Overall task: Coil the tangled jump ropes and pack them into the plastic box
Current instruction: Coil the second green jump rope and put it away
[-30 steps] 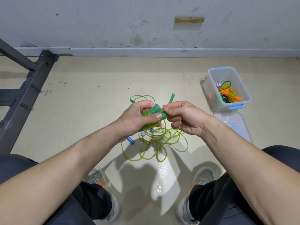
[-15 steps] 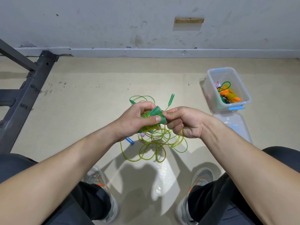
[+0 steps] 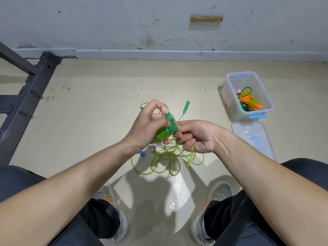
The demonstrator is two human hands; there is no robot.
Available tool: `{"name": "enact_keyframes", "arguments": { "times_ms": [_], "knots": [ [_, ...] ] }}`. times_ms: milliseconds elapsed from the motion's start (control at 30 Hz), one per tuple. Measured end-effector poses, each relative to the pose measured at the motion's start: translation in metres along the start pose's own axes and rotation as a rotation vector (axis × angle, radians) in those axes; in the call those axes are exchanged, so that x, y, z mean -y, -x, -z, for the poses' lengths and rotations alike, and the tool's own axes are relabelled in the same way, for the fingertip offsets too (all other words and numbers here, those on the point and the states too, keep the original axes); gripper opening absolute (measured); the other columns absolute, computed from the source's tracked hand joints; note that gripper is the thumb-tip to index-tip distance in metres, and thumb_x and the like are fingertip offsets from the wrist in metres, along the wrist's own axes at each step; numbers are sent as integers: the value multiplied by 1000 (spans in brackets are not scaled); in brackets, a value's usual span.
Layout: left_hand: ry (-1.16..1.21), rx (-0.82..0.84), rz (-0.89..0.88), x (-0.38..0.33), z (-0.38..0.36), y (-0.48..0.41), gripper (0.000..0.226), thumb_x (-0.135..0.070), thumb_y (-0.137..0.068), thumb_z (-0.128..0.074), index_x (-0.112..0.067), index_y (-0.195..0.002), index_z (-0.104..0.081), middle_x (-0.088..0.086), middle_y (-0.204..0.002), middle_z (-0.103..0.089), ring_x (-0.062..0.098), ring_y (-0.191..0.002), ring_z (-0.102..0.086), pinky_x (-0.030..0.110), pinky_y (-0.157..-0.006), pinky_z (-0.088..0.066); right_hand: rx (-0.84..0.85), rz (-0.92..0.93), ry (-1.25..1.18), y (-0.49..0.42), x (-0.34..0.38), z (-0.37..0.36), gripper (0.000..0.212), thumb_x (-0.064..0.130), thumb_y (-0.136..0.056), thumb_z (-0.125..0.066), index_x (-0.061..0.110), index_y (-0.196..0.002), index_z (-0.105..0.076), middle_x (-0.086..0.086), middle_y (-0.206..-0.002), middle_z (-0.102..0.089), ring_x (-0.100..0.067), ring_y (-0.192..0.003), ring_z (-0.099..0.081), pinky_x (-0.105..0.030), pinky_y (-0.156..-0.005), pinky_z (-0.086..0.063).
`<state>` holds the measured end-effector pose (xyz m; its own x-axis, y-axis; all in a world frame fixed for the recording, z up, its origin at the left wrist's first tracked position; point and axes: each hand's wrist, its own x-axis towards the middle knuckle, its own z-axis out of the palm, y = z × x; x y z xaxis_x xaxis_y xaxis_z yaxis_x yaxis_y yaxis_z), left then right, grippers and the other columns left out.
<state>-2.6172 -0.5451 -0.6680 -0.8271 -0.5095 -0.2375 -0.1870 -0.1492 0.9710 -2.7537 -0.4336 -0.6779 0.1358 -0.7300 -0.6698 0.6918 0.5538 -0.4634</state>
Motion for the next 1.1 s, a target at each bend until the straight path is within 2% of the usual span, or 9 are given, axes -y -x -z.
{"name": "enact_keyframes", "arguments": {
  "times_ms": [167,300,400,500,633,833,933,1033,1100],
  "knots": [
    [-20,-5,-3,4,0,0,24,-10,-73,-50,2,-92,-41,27,-68,-56,36,-49,-51,24,-39,-41,-70,-9,71,-3,-2,-3,11,3,-93,-49,9,-87,-56,0,-56,-49,1,-37,-27,-9,-36,-16],
    [27,-53,53,6,1,-8,17,-12,-71,-51,-7,-86,-46,19,-66,-59,33,-48,-57,25,-41,-40,-178,81,96,-6,-3,-7,12,8,-99,-50,14,-89,-52,3,-60,-46,-1,-40,-28,-11,-34,-18],
    [131,-52,204,4,6,-19,11,-10,-82,-52,-7,-92,-53,22,-79,-59,32,-51,-61,25,-43,-43,-286,180,197,-7,0,-9,16,16,-99,-57,18,-83,-57,5,-61,-46,-4,-44,-31,-16,-39,-25],
    [321,106,353,-1,15,-18,31,-15,-81,-46,0,-104,-60,21,-85,-63,33,-65,-64,31,-55,-48,-373,235,342,-7,4,-9,19,19,-100,-57,19,-81,-60,5,-59,-45,-8,-45,-34,-21,-46,-30],
    [527,252,348,-9,22,-14,51,-1,-69,-44,5,-115,-66,27,-105,-66,36,-92,-69,32,-78,-60,-397,329,266,-9,4,-8,24,9,-101,-50,17,-80,-56,2,-62,-48,-8,-46,-35,-25,-51,-34],
    [699,114,246,-9,22,-14,44,9,-90,-43,6,-132,-54,29,-123,-64,41,-109,-68,34,-92,-58,-347,400,51,-11,1,-12,17,15,-102,-52,15,-90,-64,1,-68,-58,-10,-50,-45,-25,-52,-44],
    [668,-42,255,-7,19,-14,39,8,-96,-45,-3,-132,-56,29,-122,-66,45,-107,-68,38,-87,-60,-425,416,163,-14,-6,-14,24,20,-104,-51,10,-93,-70,-1,-68,-56,-12,-50,-46,-27,-53,-41],
    [385,-143,252,-1,19,-15,39,1,-98,-52,-13,-134,-54,18,-120,-70,35,-96,-74,30,-68,-61,-485,477,399,-16,-13,-17,29,10,-103,-49,4,-97,-76,-3,-71,-56,-15,-52,-48,-30,-56,-43],
    [245,-185,227,3,15,-15,35,0,-98,-55,-14,-130,-54,13,-116,-70,29,-88,-76,26,-60,-58,-593,487,639,-16,-15,-19,26,13,-100,-55,3,-87,-76,-4,-65,-62,-18,-52,-55,-37,-59,-51]
  ]
}}
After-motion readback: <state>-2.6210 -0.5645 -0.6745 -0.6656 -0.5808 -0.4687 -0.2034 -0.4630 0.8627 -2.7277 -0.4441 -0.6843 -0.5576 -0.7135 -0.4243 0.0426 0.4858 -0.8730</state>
